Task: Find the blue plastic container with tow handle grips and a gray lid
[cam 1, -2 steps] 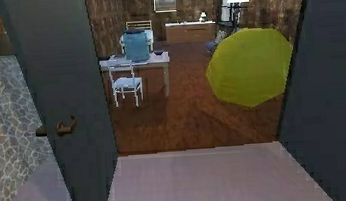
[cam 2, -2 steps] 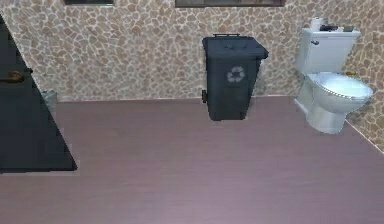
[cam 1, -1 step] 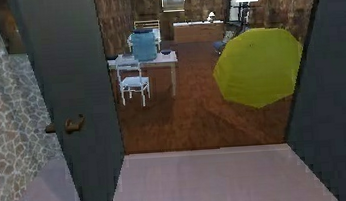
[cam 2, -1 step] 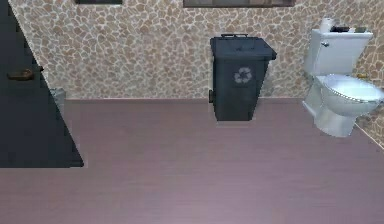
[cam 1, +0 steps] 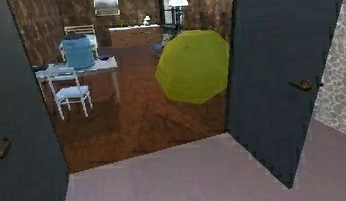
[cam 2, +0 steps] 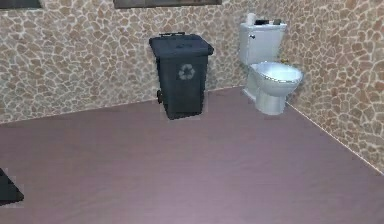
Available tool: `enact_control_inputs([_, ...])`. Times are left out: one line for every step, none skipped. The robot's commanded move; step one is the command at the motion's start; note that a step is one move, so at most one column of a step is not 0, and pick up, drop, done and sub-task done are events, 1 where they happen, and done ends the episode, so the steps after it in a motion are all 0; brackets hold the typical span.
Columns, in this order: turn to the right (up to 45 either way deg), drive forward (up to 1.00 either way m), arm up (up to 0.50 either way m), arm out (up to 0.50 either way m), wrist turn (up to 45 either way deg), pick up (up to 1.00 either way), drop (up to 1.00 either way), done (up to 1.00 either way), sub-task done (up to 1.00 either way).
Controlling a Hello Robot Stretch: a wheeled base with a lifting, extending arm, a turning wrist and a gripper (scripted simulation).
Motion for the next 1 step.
enact_control_inputs([3.0,0.0,0.0,0.0,0.0,0.0,0.0,0.0,0.0])
